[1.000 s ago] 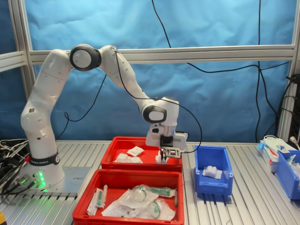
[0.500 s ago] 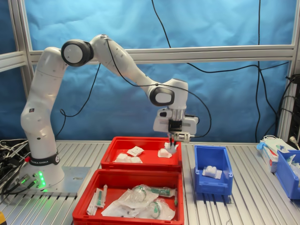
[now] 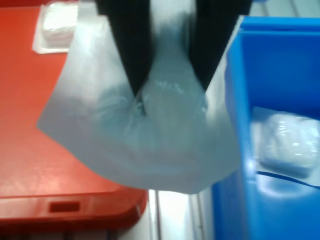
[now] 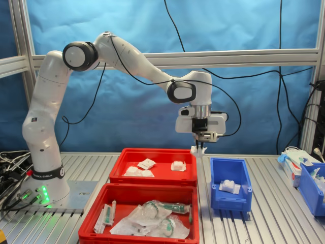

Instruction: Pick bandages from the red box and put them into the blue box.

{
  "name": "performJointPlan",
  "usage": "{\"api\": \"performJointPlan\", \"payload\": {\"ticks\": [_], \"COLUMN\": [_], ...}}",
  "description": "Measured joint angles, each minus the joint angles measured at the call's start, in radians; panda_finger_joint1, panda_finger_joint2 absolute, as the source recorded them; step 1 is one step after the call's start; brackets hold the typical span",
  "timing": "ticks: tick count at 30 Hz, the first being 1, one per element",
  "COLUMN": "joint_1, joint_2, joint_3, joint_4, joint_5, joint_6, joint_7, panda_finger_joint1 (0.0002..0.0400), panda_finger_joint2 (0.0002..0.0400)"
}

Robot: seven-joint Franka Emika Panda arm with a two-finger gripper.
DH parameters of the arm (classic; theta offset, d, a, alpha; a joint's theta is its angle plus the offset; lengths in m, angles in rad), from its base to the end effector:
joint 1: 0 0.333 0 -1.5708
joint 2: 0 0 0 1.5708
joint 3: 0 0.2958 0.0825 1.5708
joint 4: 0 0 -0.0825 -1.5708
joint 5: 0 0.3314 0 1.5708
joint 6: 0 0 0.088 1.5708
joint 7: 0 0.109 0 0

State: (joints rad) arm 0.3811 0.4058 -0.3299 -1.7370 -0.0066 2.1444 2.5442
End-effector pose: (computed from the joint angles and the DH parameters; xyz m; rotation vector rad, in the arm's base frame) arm 0.6015 0.0498 0.3650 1.0385 -2.9425 0.2105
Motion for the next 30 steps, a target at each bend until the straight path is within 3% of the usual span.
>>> {"api": "performJointPlan", "payload": {"ticks": [12, 30], "joint_1": [-0.01, -0.045], "joint_2": [0.016, 0.177], "joint_3": [-0.036, -0.047], "joint_4": [0.107, 0.321], "joint_5": [0.024, 0.05], "joint_6": [-0.006, 0.01], "joint_7": [0.0, 0.0], "panda_finger_joint1": [0.0049, 0.0049], "panda_finger_joint2": [0.0049, 0.0049]}}
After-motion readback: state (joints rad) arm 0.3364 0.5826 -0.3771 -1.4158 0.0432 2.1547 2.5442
